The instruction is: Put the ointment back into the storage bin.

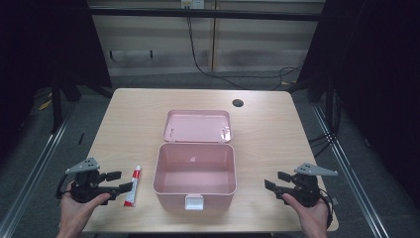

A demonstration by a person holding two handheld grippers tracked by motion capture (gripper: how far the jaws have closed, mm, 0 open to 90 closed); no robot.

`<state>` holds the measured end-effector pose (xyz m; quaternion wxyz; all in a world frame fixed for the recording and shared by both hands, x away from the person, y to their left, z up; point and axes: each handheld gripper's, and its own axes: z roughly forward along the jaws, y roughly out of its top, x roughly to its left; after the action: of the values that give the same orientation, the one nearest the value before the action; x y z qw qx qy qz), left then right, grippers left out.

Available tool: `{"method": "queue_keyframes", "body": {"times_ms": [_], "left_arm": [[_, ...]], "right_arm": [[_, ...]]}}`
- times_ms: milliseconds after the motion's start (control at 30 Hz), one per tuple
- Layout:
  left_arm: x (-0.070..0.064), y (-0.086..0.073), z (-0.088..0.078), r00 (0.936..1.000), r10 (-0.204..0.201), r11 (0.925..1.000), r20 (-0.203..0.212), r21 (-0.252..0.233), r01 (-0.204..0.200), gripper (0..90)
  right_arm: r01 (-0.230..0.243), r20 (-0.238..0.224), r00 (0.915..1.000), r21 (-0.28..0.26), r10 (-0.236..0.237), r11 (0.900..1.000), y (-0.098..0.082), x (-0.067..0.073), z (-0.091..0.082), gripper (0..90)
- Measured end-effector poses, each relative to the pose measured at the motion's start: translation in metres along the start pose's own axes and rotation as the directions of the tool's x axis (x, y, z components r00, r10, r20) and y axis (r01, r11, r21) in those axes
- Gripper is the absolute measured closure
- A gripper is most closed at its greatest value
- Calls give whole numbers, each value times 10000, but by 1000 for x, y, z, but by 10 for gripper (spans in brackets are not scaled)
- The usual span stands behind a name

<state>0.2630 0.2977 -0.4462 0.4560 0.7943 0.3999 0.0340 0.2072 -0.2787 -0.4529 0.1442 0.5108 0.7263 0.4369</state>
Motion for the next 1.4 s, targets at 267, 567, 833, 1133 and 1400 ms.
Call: {"method": "queue_keyframes", "body": {"times_ms": [267,567,833,1133,1400], "left_arm": [[0,4,-8,9981,-373,9992,499,-99,378,378],[-12,20,-11,9996,160,9980,226,609,-173,401],[-17,34,-3,9991,391,9808,-190,1921,-347,447],[-23,51,10,9964,768,9581,-368,2793,-636,477],[-11,69,24,9989,337,9255,-328,3783,-188,503]], "right_arm": [[260,-31,9996,-934,-264,9953,2,7,-5,381],[629,162,9979,-412,-622,9972,3,14,-3,411],[665,-231,9975,-150,-668,9977,2,15,1,346],[644,-458,9969,185,-635,9978,2,16,4,310],[898,-736,9935,345,-871,9954,3,19,9,275]]}}
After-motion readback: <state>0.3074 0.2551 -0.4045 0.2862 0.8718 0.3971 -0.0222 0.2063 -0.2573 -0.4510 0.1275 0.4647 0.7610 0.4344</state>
